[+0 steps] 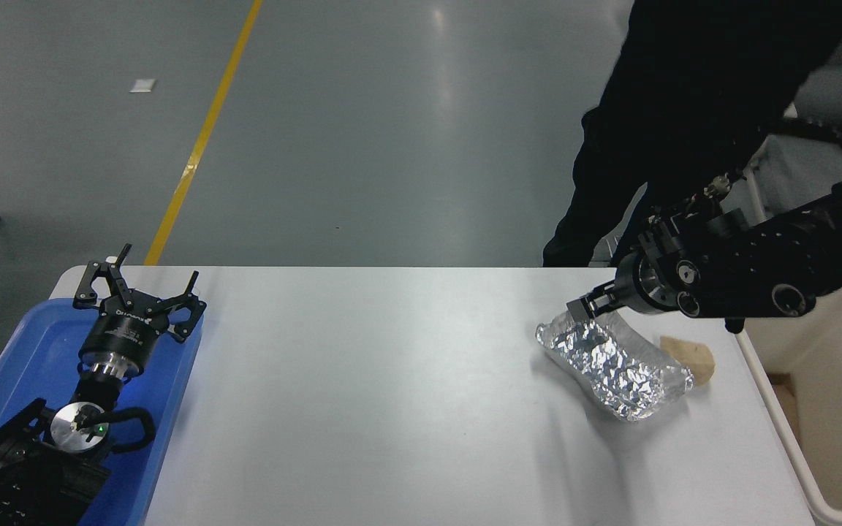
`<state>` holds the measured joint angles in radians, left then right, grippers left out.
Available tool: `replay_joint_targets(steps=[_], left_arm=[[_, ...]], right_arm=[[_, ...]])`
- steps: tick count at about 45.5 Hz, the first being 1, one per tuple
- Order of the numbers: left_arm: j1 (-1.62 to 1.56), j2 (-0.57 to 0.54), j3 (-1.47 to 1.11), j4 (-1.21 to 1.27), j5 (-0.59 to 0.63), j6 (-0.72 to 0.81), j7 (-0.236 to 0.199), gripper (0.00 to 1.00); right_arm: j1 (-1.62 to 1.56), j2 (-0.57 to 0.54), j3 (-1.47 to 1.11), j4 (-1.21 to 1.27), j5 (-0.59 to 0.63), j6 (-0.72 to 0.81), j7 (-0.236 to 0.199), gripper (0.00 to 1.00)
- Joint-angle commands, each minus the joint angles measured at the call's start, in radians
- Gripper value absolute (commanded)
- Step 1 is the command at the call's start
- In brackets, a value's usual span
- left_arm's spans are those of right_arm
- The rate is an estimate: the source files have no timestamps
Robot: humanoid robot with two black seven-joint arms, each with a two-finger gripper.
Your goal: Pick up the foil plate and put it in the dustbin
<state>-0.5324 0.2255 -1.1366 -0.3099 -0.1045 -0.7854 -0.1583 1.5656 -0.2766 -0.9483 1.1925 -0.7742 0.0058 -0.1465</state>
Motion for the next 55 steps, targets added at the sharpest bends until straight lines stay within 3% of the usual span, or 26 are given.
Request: replay_joint_targets(steps=[1,11,24,40,55], left_arm=[[0.0,0.0,0.0,0.0,0.0,0.0,0.0,0.99],[0.0,0.0,0.0,0.0,0.0,0.0,0.0,0.99],[0.0,0.0,0.0,0.0,-0.001,0.0,0.0,0.99],[0.0,0.0,0.0,0.0,-0.001,0.0,-0.001,0.99],[0.0,0.0,0.0,0.0,0.0,0.0,-0.001,0.99]], right_arm=[[-0.252,0.054,-0.017,-0.241,-0.039,-0.092,0.064,0.89],[-0.377,0.06,0.013,-0.404,-0.039,-0.145,0.114,0.89],[-0.476,0.059,0.025,-0.536,-0.039,-0.161,0.137,0.86],[-0.522,0.065,0.046,-0.559,0.009,-0.164,0.136,0.71],[-0.521,0.066,0.056,-0.57,0.018,-0.164,0.136,0.69]])
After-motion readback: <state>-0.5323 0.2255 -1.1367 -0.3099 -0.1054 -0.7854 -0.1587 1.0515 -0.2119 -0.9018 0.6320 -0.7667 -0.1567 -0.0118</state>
